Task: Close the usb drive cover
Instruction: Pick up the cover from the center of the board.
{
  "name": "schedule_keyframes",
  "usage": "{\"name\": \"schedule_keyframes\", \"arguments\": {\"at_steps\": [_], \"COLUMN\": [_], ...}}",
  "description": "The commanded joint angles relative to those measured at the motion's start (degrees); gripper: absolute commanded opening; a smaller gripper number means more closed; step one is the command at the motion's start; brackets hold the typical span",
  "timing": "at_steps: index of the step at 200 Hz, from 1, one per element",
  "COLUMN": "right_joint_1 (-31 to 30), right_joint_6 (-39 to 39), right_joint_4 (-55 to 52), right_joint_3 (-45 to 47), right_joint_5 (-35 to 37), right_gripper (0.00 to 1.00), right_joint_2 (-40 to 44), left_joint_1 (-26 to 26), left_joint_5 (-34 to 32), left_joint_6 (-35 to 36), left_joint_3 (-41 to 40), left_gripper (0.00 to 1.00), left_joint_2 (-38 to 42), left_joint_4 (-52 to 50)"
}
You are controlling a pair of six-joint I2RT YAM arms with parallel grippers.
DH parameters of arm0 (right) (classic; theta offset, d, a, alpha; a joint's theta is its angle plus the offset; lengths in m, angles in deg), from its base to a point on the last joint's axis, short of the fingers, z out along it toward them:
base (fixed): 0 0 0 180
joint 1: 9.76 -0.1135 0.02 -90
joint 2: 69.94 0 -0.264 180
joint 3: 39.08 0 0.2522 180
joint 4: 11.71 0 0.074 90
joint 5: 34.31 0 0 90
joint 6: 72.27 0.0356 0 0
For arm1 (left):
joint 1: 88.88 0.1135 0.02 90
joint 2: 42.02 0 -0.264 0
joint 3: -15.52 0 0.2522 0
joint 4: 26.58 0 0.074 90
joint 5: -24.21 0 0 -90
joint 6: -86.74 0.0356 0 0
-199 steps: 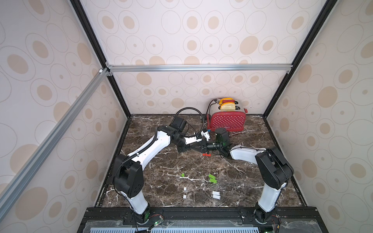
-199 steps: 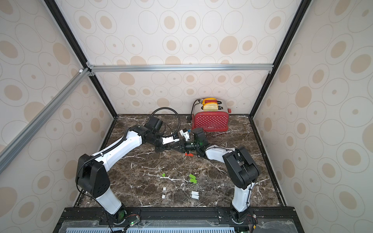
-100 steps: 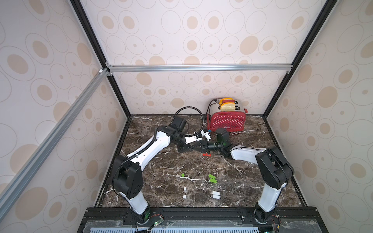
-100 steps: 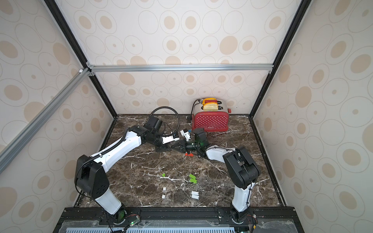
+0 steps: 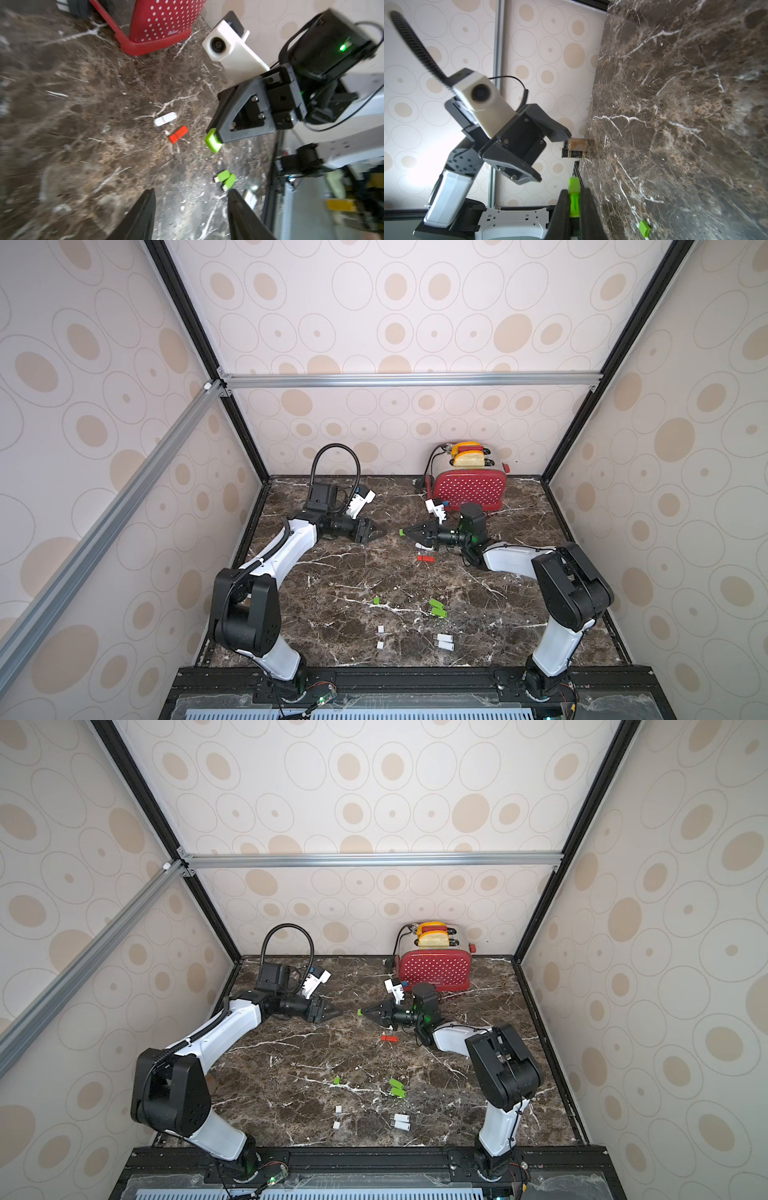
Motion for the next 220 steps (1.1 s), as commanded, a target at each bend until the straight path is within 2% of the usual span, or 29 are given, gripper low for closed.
{"name": "schedule_keyframes", "arguments": {"at_steps": [1,44,59,125,156,195,220], "right_joint_1": [-0.1,-1.3,-1.5,-2.3,-2.3,-2.3,-2.3], "right_joint_6": [4.4,5.0,5.5,4.5,4.2,4.1,4.0], "right_joint_4": [7.0,7.4,8.1,7.1,7.1,7.1,7.1], "right_joint_3": [0.2,-1.5,-1.9,-3.7,-3.4,-3.2,-3.2], "right_joint_5": [0.7,0.1,0.2,-0.7,-0.5,-0.4,-0.3], "right_gripper": [0.07,0.05,0.05,0.05,0.05,0.05,0.05], "right_joint_2": [1.1,-0.1,-0.7,-1.4,-1.8,-2.0,-2.1], "left_joint_1": [-0.4,-0.4,-0.4,-1.1,-1.4,-1.8,-2.1], "left_joint_5": [10.9,12.6,14.7,15.3,15.7,16.7,16.9], "left_joint_6": [-24.4,-29.1,-28.7,-25.1,-24.2,-24.1,-24.1], "left_joint_3": [-1.5,-0.3,-0.4,0.5,0.1,0.2,0.3], "left_gripper": [0.55,0.48,0.46,0.47,0.39,0.37,0.32], "left_joint_2": [-1.8,-4.9,-5.0,-6.4,-5.7,-5.0,-4.7], "left_joint_4": [21.8,25.7,25.7,21.0,20.5,20.5,20.5]}}
